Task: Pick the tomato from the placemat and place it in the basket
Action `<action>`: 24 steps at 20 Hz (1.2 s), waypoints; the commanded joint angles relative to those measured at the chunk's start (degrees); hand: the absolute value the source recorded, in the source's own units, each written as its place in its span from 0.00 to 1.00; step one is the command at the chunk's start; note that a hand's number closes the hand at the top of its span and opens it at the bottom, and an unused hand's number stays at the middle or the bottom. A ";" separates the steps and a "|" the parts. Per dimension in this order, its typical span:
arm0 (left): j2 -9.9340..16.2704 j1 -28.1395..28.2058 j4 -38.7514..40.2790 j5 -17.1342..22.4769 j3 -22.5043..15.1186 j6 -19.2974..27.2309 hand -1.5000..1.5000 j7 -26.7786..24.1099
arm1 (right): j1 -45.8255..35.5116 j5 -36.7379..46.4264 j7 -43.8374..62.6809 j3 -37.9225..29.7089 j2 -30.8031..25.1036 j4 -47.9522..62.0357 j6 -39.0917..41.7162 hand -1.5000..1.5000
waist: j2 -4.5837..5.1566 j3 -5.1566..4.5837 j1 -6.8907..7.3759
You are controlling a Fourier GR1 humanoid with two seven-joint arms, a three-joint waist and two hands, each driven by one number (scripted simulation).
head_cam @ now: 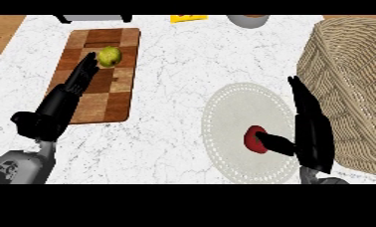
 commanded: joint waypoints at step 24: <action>-3.47 0.60 -3.30 -3.50 0.67 -2.15 0.50 1.92 | 2.56 -8.49 44.79 2.12 1.30 -43.08 48.84 0.00 | 0.79 0.74 1.69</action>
